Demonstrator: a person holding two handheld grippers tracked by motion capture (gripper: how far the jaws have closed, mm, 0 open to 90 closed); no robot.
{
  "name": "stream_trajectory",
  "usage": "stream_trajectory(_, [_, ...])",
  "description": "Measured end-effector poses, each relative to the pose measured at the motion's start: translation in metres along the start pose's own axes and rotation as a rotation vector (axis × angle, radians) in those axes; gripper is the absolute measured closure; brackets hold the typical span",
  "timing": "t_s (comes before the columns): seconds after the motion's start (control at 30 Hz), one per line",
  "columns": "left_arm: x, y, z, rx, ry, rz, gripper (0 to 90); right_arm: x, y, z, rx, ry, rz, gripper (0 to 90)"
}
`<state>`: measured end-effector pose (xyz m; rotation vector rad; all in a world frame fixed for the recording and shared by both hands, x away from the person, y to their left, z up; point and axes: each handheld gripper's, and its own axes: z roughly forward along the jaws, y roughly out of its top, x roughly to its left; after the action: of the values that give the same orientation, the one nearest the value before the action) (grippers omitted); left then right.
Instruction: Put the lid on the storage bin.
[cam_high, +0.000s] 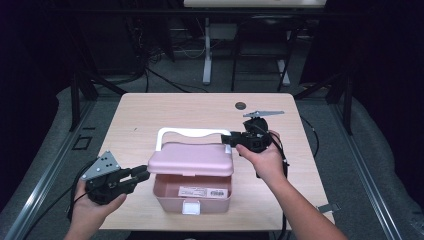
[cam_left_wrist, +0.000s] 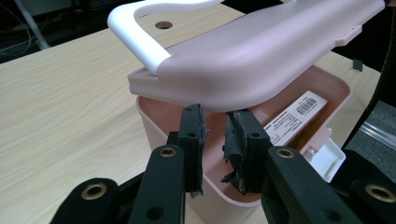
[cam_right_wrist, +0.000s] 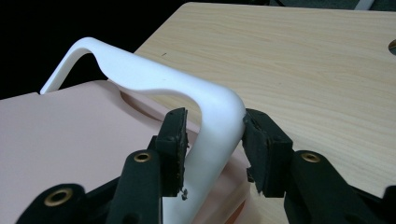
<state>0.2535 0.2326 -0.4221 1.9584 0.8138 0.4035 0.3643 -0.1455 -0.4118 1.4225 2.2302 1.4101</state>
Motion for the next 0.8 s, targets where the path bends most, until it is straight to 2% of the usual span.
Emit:
stream_trajectory(0.33, [-0.001,-0.005,0.001,0.01,-0.005,0.0,75.3,0.004,0.0,-0.01,-0.039,0.008,-0.021,66.4])
stream_trajectory(0.8, [-0.003,-0.013,0.002,0.022,-0.009,-0.001,75.3,0.012,-0.005,-0.02,-0.069,0.002,-0.063,69.2])
